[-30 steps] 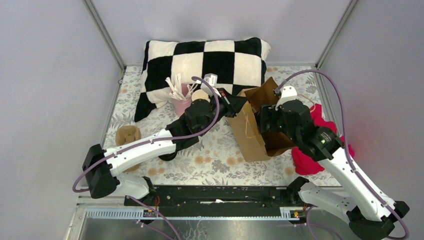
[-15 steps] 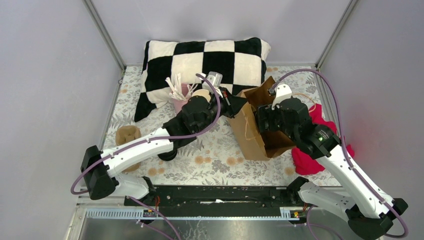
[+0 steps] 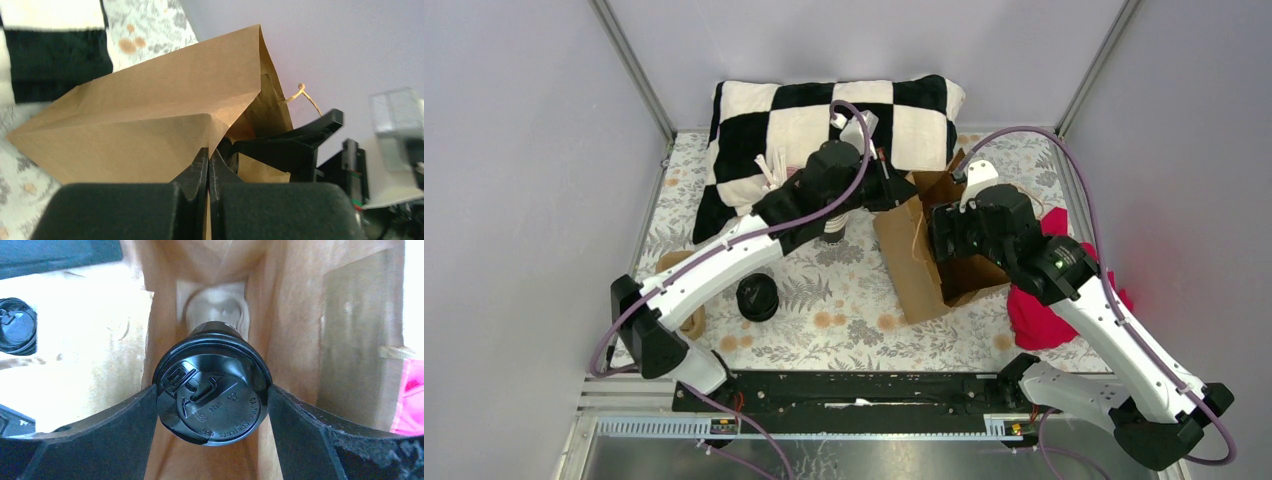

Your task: Pack the takeout coffee

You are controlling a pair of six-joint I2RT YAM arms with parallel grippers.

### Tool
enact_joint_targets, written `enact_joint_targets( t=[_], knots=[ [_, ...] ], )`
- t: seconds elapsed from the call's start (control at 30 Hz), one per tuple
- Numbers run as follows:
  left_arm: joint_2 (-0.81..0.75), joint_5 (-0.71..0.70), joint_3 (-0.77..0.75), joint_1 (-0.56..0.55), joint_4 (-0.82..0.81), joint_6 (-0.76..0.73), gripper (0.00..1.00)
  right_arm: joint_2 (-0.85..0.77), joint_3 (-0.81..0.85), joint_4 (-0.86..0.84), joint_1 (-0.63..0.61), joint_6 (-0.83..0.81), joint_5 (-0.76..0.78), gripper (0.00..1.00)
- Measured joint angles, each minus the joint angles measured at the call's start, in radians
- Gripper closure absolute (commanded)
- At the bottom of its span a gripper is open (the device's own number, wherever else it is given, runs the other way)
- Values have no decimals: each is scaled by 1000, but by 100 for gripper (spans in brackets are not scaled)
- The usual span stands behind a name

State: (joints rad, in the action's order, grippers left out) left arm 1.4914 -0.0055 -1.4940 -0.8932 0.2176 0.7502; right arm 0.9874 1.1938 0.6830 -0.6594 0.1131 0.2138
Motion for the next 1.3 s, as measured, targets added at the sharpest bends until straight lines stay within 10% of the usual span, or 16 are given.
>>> enact_joint_targets(
  t=[0.27, 0.7, 0.8, 1.03, 1.3],
  knots=[
    [58, 166, -53, 117, 296, 180, 100, 42, 42, 57, 0, 63, -23, 17],
    [50, 323, -37, 181, 315, 236, 98, 119, 89, 143, 0, 79, -77, 18],
    [52, 339, -44, 181, 336, 219, 87, 129, 88, 151, -1, 90, -96, 18],
    [102, 335, -173, 181, 530, 104, 29, 159, 94, 165, -1, 106, -106, 18],
    [218, 249, -552, 181, 759, -108, 17, 154, 116, 199, -1, 118, -129, 18]
  ],
)
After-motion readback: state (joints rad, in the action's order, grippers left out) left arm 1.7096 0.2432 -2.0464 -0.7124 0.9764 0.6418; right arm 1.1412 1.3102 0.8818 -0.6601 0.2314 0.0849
